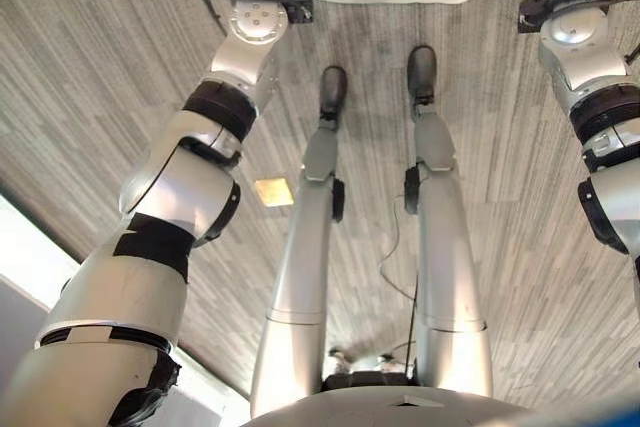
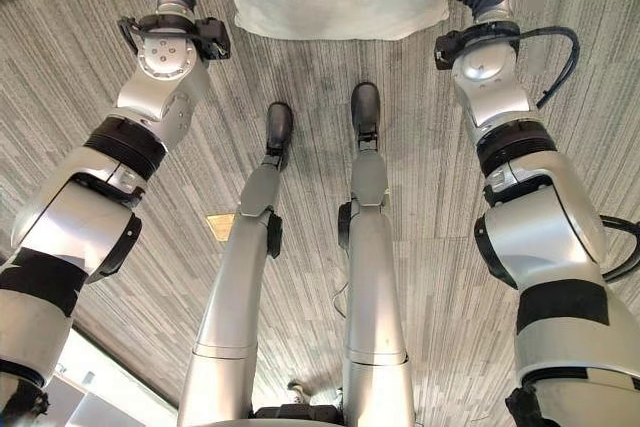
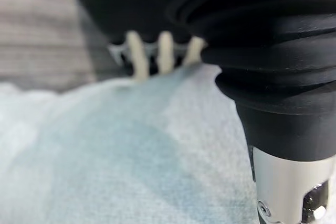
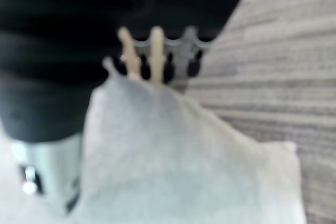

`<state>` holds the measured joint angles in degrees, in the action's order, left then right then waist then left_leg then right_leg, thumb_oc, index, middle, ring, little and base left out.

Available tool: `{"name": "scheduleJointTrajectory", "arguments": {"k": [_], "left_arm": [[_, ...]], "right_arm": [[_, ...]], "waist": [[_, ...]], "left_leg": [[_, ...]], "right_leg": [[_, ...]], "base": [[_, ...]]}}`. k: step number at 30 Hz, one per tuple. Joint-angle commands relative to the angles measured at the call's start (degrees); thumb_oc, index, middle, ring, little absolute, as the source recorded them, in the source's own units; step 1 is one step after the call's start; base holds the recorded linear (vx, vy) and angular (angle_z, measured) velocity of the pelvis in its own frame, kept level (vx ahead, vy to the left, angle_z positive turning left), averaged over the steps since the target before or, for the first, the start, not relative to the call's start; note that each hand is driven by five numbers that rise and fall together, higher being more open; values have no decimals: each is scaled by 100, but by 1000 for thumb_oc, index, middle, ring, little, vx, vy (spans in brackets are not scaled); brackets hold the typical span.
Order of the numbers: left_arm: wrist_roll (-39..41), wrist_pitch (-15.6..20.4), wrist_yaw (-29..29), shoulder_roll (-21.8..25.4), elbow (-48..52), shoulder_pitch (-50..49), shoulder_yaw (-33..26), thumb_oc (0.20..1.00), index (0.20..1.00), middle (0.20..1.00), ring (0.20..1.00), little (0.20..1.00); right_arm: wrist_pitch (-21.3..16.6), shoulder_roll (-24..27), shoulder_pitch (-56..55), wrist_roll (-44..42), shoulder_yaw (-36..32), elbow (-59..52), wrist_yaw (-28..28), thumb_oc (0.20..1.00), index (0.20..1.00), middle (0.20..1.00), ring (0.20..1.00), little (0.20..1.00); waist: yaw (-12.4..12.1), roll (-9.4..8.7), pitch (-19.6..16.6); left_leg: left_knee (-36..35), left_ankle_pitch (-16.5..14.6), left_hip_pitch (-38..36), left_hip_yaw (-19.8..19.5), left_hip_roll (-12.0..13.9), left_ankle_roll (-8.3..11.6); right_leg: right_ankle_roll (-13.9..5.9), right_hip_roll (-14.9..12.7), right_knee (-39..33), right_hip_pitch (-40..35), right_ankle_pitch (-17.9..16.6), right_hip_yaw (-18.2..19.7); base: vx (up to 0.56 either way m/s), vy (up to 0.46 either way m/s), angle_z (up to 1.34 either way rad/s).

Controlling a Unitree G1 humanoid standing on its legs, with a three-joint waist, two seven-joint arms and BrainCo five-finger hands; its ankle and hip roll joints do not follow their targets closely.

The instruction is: Pick up all the scattered cushions and arrange them neatly on the sofa.

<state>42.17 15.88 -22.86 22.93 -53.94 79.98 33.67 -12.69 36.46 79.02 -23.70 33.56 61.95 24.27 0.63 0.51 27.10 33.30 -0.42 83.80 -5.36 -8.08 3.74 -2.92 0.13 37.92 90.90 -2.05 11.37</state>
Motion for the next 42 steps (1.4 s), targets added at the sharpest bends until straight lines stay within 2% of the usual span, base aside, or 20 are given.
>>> {"name": "scheduleJointTrajectory", "arguments": {"k": [1,4,5,6,7,9,11,12,18,25,28,30,31,32,33,34,35,36,41,42], "left_arm": [[60,287,53,-160,24,-224,-167,1000,1000,1000,1000,1000],[112,343,75,-261,150,-167,-80,1000,1000,1000,1000,1000],[187,378,105,-288,201,-166,-76,1000,1000,1000,1000,1000],[228,417,113,-289,285,-165,-84,1000,1000,1000,1000,1000],[237,440,108,-285,362,-168,-85,1000,1000,1000,1000,1000],[230,489,129,-216,614,-254,-79,1000,1000,1000,1000,1000],[211,539,103,-179,761,-327,-126,404,404,404,404,404],[222,568,106,-156,863,-387,-163,200,200,200,200,200],[247,710,50,-60,1309,-763,-394,200,200,200,200,200],[-105,931,-36,-253,2501,-1807,-893,200,200,200,200,200],[-352,919,-36,-286,3061,-2290,-1028,200,200,200,200,200],[-625,880,53,-359,3536,-2910,-1216,200,200,200,200,200],[-702,851,107,-339,3588,-3080,-1238,200,200,200,200,200],[-837,784,230,-337,3745,-3439,-1254,200,200,200,200,200],[-919,758,274,-315,3819,-3579,-1259,200,200,200,200,200],[-955,711,483,-363,4006,-4050,-1300,200,200,200,200,200],[-956,708,483,-364,4015,-4066,-1296,200,200,200,200,200],[-1040,688,611,-323,4199,-4424,-1319,200,200,200,200,200],[-1153,615,1002,-303,4519,-5467,-1390,200,200,200,200,200],[-1153,614,1002,-302,4523,-5472,-1390,200,200,200,200,200]], "right_arm": [[-109,-204,159,40,538,-48,-90,1000,1000,1000,1000,1000],[-126,-372,408,130,800,-212,-136,1000,1000,1000,1000,1000],[-125,-439,502,168,900,-281,-171,624,624,624,624,624],[-133,-475,566,178,952,-346,-186,442,442,442,442,442],[-147,-487,600,181,973,-439,-192,200,200,200,200,200],[-184,-501,619,160,992,-747,-204,200,200,200,200,200],[-279,-547,545,66,864,-984,-179,200,200,200,200,200],[-325,-575,501,23,800,-1158,-178,200,200,200,200,200],[-425,-681,123,160,405,-1790,-88,200,200,200,200,200],[-523,-801,-1093,866,-447,-3099,14,200,200,200,200,200],[-515,-774,-1669,1170,-758,-3644,-10,200,200,200,200,200],[-578,-818,-2556,1495,-1277,-4315,-67,200,200,200,200,200],[-598,-830,-2818,1514,-1391,-4475,-113,200,200,200,200,200],[-617,-897,-3337,1548,-1569,-4729,-274,200,200,200,200,200],[-622,-926,-3523,1554,-1629,-4824,-327,200,200,200,200,200],[-688,-1029,-4126,1557,-1769,-5134,-480,200,200,200,200,200],[-684,-1030,-4145,1558,-1774,-5146,-483,200,200,200,200,200],[-685,-1047,-4604,1569,-1890,-5408,-594,200,200,200,200,200],[-706,-1243,-5580,1449,-1897,-5622,-1031,200,200,200,200,200],[-706,-1244,-5584,1449,-1898,-5624,-1032,200,200,200,200,200]], "waist": [[188,388,-159],[129,396,-144],[112,396,-138],[91,405,-134],[80,410,-135],[63,414,-140],[53,414,-151],[48,409,-168],[80,343,-293],[179,237,-728],[184,226,-859],[197,206,-885],[217,187,-865],[204,159,-869],[208,153,-843],[193,120,-868],[193,122,-845],[183,86,-888],[128,-27,-1044],[129,-26,-1022]], "left_leg": [[207,-239,208,-344,8,-102],[156,-193,222,-360,23,-99],[143,-184,223,-363,27,-100],[110,-171,217,-359,34,-101],[99,-159,214,-362,36,-99],[74,-138,194,-376,32,-106],[81,-130,180,-367,20,-112],[69,-125,173,-358,21,-110],[-13,-92,148,-350,24,-98],[-309,-10,13,-312,37,-33],[-607,48,-326,-330,65,-11],[-1047,139,-1099,-382,129,25],[-1139,315,-1210,-411,124,61],[-1372,350,-1750,-446,172,74],[-1447,350,-1978,-453,183,74],[-1651,355,-2616,-456,187,85],[-1671,360,-2663,-462,189,84],[-1752,334,-3138,-477,157,78],[-1965,225,-4506,-523,123,14],[-1975,227,-4539,-527,125,13]], "right_leg": [[-416,-72,94,-95,351,-55],[-418,-53,76,-95,337,-78],[-421,-47,70,-95,333,-85],[-425,-53,46,-95,331,-98],[-423,-50,36,-95,332,-100],[-423,-42,53,-95,334,-119],[-413,-36,63,-95,332,-126],[-412,-29,65,-95,337,-134],[-404,6,66,-95,299,-184],[-392,40,112,-99,305,-221],[-395,10,-97,-403,291,-227],[-392,-50,-472,-1200,262,-259],[-407,-67,-623,-1342,91,-251],[-406,-135,-880,-1951,89,-274],[-397,-161,-987,-2205,88,-283],[-389,-220,-1243,-2847,115,-331],[-387,-221,-1262,-2896,113,-338],[-367,-253,-1449,-3437,150,-393],[-365,-304,-2012,-4982,166,-497],[-365,-304,-2026,-5018,163,-500]], "base": [[0,0,0],[0,-12,0],[6,-30,-1],[0,0,0],[0,0,0],[0,0,0],[0,0,0],[0,0,0],[0,0,0],[1,-1,0],[-17,4,0],[-88,39,-3],[-108,54,-1],[-91,45,4],[-45,52,2],[-13,28,-3],[19,60,-3],[58,64,1],[96,62,5],[166,74,5]]}}
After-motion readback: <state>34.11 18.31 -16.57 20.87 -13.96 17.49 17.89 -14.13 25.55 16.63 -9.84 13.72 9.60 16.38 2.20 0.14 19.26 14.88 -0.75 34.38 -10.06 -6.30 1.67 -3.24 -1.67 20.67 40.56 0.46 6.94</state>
